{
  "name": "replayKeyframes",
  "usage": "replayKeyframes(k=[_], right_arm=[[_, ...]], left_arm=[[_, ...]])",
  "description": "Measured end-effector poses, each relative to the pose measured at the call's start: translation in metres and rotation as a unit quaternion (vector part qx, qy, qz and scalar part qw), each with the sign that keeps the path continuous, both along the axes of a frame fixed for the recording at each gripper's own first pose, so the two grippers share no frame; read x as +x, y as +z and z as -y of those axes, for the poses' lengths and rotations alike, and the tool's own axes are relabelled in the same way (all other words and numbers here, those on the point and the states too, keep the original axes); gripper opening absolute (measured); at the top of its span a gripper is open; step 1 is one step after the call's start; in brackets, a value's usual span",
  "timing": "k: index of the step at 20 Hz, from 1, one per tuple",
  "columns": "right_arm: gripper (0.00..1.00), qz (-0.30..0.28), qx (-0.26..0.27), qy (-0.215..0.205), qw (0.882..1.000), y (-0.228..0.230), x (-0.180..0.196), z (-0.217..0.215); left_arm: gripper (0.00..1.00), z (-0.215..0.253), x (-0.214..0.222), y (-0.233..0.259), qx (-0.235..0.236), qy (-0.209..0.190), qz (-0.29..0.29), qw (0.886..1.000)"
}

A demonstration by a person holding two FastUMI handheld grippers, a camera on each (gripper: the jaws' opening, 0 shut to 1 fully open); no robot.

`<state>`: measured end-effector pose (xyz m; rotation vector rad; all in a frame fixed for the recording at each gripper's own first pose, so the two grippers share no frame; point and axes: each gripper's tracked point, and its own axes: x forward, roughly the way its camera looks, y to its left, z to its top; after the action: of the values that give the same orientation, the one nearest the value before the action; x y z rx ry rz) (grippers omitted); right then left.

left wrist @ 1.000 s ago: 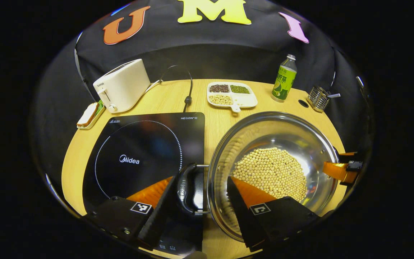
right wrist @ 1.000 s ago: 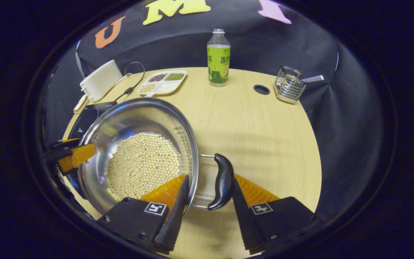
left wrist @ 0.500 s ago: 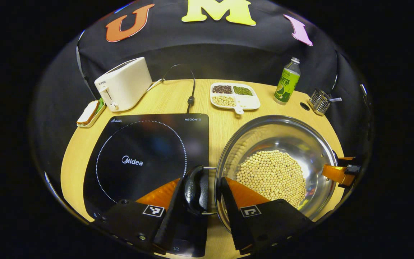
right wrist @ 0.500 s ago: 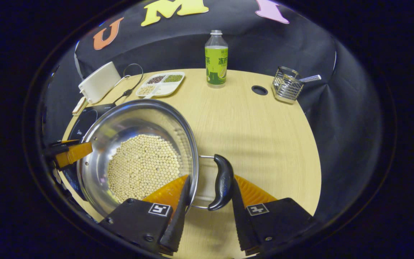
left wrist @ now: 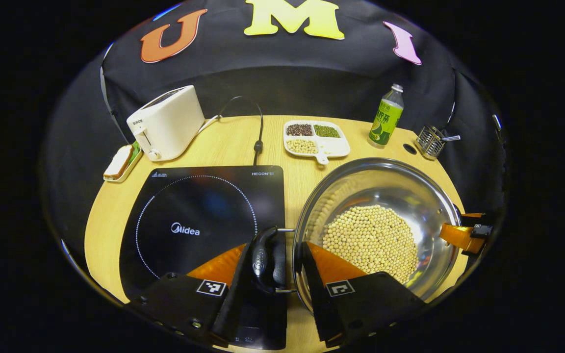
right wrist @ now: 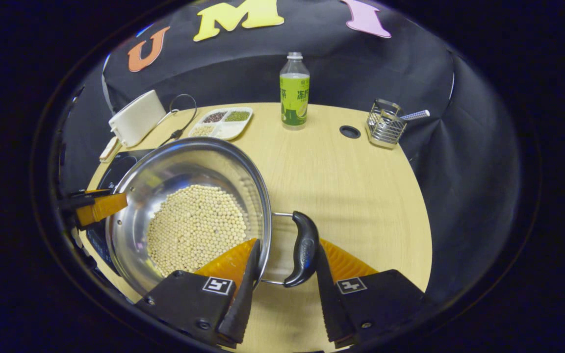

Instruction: First push the handle of the pot to place it horizontally, then grasp the pot with both hands and set it on the induction cooktop.

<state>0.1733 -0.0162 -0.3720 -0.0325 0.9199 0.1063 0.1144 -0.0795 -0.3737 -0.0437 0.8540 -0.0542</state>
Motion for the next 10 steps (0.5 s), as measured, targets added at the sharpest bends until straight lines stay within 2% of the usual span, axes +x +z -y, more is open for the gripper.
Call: replayKeyframes(k=[9, 10], right_arm=[[0.63, 0.020, 0.013, 0.011, 1.000, 0.031, 0.002, -0.039], [0.60, 0.023, 0.015, 0.012, 1.000, 0.035, 0.003, -0.044]], left_arm=[[0.59, -0.037, 0.003, 0.027, 0.002, 0.016, 0.018, 1.000], [0.59, -0.042, 0.004, 0.031, 0.004, 0.016, 0.021, 1.000]])
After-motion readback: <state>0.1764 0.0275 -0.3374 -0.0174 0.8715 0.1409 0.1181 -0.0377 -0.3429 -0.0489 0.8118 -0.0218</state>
